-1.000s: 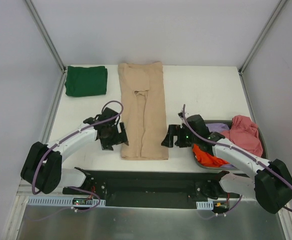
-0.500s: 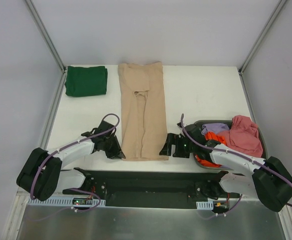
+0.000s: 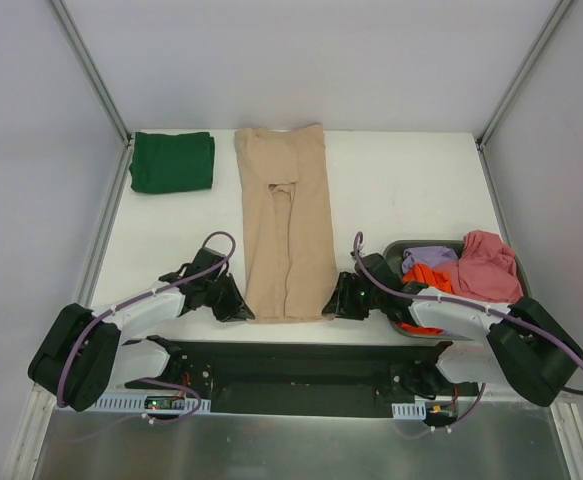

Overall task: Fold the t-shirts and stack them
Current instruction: Grab the bottom of the folded rectangular tshirt with both arms

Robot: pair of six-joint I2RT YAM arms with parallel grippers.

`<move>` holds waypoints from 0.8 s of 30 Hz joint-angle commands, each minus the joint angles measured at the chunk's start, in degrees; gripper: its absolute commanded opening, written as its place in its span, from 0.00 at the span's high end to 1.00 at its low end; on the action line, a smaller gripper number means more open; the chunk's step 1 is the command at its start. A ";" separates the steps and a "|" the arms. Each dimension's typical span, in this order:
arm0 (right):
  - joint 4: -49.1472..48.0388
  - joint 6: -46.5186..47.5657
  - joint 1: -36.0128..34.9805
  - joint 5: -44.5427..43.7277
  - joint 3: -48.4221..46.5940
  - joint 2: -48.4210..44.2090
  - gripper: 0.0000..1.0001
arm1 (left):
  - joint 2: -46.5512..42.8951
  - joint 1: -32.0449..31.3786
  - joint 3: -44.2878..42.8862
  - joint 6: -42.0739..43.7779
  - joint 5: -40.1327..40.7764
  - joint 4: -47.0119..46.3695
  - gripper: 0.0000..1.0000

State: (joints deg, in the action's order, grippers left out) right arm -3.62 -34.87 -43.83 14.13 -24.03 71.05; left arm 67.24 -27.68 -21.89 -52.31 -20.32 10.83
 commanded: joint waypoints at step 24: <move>23.21 -1.87 -19.53 -7.79 -0.40 -18.74 0.99 | -39.80 -8.79 11.53 -14.31 -2.89 19.84 1.00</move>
State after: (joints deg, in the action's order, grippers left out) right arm 13.50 -37.06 -62.63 8.29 -21.74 54.81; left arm 34.11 -36.07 -7.92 -65.69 -24.62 22.02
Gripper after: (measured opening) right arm 0.030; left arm 0.020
